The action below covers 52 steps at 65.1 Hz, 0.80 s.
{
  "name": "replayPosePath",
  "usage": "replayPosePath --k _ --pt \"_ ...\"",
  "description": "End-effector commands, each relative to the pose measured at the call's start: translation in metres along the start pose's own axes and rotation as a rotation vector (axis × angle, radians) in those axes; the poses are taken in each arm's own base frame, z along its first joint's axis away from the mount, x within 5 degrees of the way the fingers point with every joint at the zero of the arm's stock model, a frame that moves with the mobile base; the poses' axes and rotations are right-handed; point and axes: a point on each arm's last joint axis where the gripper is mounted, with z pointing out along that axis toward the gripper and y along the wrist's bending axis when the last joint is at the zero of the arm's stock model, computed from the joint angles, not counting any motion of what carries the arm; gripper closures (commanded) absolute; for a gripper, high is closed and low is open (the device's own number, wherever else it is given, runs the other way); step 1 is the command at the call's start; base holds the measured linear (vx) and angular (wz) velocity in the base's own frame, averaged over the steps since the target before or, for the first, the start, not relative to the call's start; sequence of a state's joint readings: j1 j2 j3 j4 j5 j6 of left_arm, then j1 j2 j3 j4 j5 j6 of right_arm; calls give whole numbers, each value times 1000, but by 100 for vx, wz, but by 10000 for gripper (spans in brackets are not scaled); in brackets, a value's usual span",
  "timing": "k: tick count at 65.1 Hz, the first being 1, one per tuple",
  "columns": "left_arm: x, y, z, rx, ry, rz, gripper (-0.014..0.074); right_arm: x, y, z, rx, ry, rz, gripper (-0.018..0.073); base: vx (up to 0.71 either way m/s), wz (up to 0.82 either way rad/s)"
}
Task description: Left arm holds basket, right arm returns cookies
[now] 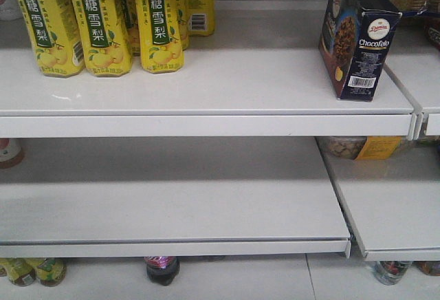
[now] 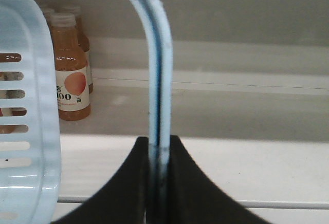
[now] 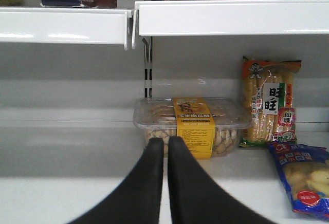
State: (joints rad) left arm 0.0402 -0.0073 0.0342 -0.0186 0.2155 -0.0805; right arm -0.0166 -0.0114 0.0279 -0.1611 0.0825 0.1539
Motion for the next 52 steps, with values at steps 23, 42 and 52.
replayPosePath --k 23,42,52 --pt "-20 -2 -5 9 -152 26 599 -1 1 0 -6 -63 -13 565 0 0" --pt "-20 -2 -5 9 -152 26 599 -1 1 0 -6 -62 -13 565 0 0" --pt "-20 -2 -5 9 -152 26 599 -1 1 0 -6 -62 -13 565 0 0"
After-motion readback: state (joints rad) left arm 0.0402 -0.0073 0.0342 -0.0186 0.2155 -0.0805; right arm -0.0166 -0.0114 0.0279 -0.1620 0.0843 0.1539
